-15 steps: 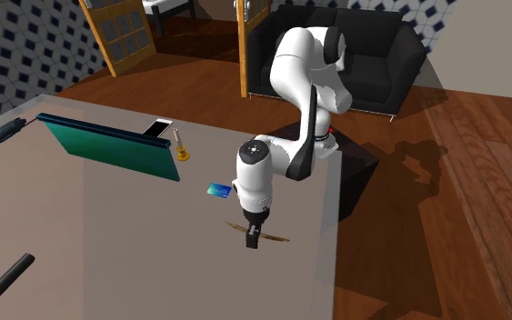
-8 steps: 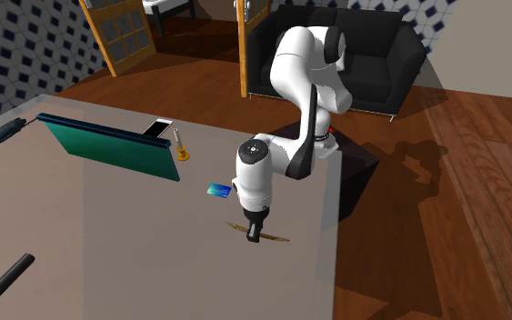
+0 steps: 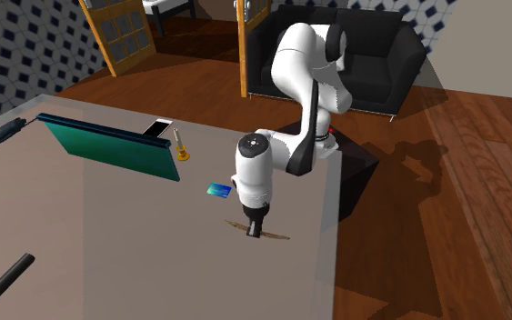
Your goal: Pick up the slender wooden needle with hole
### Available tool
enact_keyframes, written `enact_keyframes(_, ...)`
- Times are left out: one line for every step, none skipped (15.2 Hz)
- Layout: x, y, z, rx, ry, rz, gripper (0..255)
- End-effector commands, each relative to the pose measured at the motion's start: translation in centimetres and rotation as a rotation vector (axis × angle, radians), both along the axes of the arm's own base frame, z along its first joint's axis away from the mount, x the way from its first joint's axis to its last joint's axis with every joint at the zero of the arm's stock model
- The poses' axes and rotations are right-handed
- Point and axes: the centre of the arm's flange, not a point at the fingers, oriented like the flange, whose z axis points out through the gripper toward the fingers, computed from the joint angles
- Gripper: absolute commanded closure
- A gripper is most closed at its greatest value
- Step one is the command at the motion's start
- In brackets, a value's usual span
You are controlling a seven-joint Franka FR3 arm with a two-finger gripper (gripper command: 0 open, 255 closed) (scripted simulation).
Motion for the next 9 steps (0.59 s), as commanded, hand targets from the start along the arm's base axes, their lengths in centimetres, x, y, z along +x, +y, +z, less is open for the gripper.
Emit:
enact_keyframes(0.0,0.0,1.1,0.001,0.0,0.0,255)
enact_keyframes(0.0,0.0,1.6,0.001,0.0,0.0,255)
enact_keyframes(0.0,0.0,2.1,0.001,0.0,0.0,255)
enact_keyframes(0.0,0.0,2.6,0.001,0.0,0.0,255)
enact_keyframes(0.0,0.0,3.2,0.001,0.0,0.0,255)
enact_keyframes(0.0,0.0,3.7,0.001,0.0,0.0,255)
enact_keyframes(0.0,0.0,4.2,0.001,0.0,0.0,255)
enact_keyframes(0.0,0.0,4.8,0.001,0.0,0.0,255)
enact_keyframes(0.0,0.0,5.3,0.001,0.0,0.0,255)
